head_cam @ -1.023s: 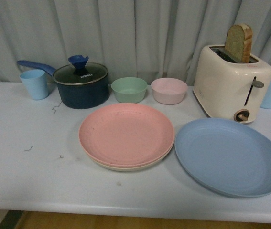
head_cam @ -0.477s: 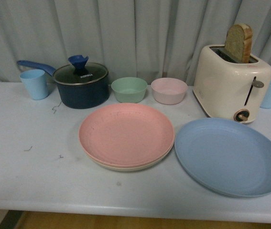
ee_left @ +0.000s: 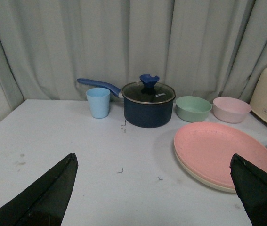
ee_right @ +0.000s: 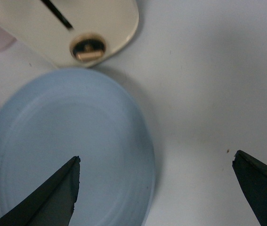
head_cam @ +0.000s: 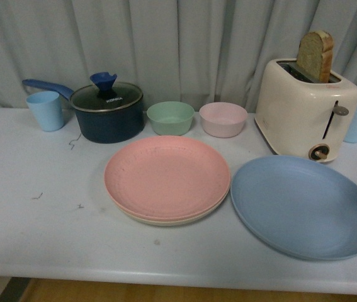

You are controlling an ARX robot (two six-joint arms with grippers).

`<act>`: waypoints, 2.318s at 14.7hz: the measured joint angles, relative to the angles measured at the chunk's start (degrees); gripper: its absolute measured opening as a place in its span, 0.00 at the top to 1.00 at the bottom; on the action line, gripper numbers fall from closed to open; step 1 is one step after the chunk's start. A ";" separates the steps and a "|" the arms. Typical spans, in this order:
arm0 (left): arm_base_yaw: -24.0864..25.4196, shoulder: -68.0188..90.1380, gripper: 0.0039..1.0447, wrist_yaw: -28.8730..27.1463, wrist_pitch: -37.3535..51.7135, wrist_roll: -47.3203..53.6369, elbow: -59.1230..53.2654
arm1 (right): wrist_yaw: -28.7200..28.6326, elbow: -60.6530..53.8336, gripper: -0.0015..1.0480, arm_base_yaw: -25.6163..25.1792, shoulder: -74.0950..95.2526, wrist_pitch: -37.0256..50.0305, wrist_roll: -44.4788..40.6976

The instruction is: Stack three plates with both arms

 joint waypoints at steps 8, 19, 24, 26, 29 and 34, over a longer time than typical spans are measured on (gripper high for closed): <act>0.00 0.00 0.06 0.02 0.00 0.00 0.00 | 4.28 5.40 0.06 3.96 13.66 -4.61 2.08; 0.00 0.00 0.06 0.02 0.02 0.00 0.00 | 3.85 4.76 0.98 3.45 13.42 -1.86 1.95; 0.00 0.00 0.06 0.00 0.00 0.00 0.00 | -0.31 -6.62 0.97 0.61 -3.82 0.48 1.66; 0.00 0.00 0.06 0.02 0.00 0.00 0.00 | -2.40 -7.28 0.97 0.37 -12.68 -1.60 2.12; 0.00 0.00 0.06 0.00 0.00 0.00 0.00 | -2.49 -1.70 0.97 6.71 -13.86 0.44 4.83; 0.00 0.00 0.06 0.00 0.00 0.00 0.00 | 1.95 15.76 0.97 19.45 5.03 -6.82 11.54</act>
